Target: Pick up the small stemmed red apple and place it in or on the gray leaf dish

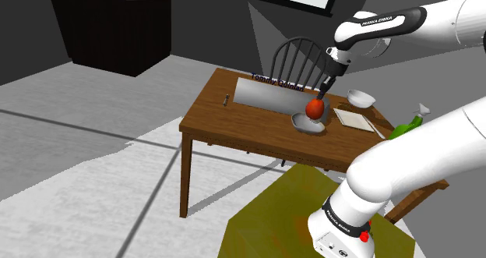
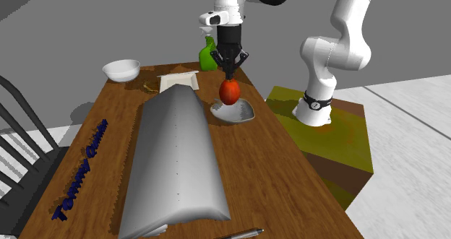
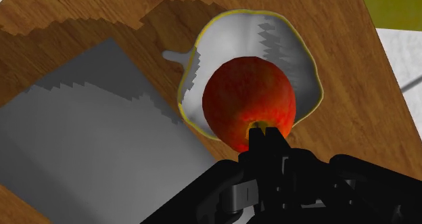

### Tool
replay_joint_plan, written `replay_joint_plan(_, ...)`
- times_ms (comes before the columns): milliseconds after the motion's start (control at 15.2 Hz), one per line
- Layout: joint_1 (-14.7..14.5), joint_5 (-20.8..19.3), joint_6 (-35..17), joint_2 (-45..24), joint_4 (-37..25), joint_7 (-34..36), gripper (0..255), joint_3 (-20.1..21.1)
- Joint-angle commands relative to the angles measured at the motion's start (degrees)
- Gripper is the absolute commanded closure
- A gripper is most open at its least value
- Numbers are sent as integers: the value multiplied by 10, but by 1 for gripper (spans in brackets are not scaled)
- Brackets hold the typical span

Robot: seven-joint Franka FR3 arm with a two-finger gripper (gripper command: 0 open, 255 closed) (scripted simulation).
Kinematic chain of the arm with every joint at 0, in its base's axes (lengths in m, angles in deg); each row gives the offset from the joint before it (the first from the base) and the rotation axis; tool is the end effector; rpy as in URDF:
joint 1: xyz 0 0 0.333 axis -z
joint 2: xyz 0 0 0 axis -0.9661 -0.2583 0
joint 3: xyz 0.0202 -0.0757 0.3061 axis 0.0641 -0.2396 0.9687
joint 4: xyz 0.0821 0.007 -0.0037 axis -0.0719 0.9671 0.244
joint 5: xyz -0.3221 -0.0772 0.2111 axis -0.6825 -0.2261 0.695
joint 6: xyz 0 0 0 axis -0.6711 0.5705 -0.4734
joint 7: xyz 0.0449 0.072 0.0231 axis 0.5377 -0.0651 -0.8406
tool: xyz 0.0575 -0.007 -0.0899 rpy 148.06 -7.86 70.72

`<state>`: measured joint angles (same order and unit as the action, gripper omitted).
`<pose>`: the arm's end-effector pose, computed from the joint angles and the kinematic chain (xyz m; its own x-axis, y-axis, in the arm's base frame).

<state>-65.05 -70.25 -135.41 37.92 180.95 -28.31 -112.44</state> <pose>0.3107 -0.3185 0.4672 0.9927 0.1005 0.0667 0.1030 -0.9941 -0.0347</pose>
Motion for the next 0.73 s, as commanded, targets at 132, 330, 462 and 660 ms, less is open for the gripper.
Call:
replay_joint_plan(132, 0, 0, -31, -8, 23, -3, 255, -6)
replay_joint_plan(330, 0, 0, -31, -8, 23, -3, 255, -6)
replay_joint_plan(462, 0, 0, -31, -8, 23, -3, 255, -6)
replay_joint_plan(660, 0, 0, -31, -8, 23, -3, 255, -6)
